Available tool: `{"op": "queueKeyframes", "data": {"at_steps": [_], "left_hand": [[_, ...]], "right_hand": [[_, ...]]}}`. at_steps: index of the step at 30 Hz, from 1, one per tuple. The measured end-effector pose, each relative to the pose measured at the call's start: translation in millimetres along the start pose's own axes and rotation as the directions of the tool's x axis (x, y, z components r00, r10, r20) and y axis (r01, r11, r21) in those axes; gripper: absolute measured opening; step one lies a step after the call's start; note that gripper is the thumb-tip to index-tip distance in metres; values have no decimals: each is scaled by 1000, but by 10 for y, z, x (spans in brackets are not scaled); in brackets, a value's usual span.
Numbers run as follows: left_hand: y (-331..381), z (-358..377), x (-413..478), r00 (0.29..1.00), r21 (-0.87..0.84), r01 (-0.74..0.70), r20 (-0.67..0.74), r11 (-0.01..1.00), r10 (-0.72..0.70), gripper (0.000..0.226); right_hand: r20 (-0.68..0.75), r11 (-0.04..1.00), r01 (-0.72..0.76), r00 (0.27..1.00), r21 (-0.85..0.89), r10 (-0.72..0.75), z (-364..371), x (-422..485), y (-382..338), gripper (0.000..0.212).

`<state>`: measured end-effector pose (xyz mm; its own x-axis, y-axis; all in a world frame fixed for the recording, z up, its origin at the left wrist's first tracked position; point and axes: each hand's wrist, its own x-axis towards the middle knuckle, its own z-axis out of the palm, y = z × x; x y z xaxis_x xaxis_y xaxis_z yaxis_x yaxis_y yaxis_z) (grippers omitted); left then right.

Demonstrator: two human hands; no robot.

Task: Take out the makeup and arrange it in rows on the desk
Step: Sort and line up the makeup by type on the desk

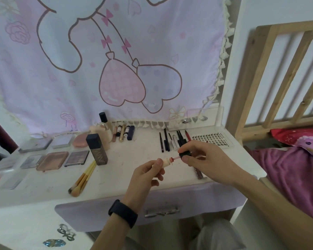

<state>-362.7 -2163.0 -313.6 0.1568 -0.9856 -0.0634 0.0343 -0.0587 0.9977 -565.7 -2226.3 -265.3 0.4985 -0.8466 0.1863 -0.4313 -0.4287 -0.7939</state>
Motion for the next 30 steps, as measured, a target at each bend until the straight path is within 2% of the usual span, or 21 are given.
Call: {"op": "queueKeyframes", "data": {"at_steps": [4, 9, 12, 16, 19, 21, 23, 24, 26, 30], "left_hand": [[3, 4, 8, 1000, 13, 12, -17, 1000, -11, 46], [-21, 2, 23, 999, 37, 26, -44, 999, -24, 44], [-33, -42, 20, 998, 1, 40, -45, 999, -40, 45], [-40, -101, 17, 997, -19, 31, -66, 999, -32, 42], [-27, -87, 20, 995, -100, 49, -85, 994, -58, 31], [-11, -73, 23, 994, -175, 71, -73, 982, -85, 27], [2, -49, 37, 994, -226, 86, -42, 970, -98, 28], [6, -29, 50, 995, -236, 88, -25, 968, -97, 29], [6, 27, 73, 996, -209, 82, -4, 974, -85, 30], [-10, 204, 145, 999, -4, 14, 29, 1000, -14, 29]], "right_hand": [[-35, 998, 40, 999, -42, -42, -4, -33, -31, 23], [-63, 977, 118, 989, -175, -131, 5, -77, 28, 23], [-104, 982, 99, 988, -161, -116, -23, -119, 69, 27], [-225, 997, 21, 974, 73, -4, -10, -158, 182, 26], [-264, 951, 7, 961, 308, 79, 20, -192, 241, 29], [-247, 851, -13, 954, 525, 167, 43, -234, 288, 31], [-215, 700, -40, 938, 713, 272, 74, -302, 357, 28], [-208, 650, -54, 925, 758, 318, 89, -340, 411, 25], [-205, 623, -91, 899, 777, 388, 110, -425, 513, 22], [-232, 699, -161, 872, 697, 432, 89, -556, 715, 25]]}}
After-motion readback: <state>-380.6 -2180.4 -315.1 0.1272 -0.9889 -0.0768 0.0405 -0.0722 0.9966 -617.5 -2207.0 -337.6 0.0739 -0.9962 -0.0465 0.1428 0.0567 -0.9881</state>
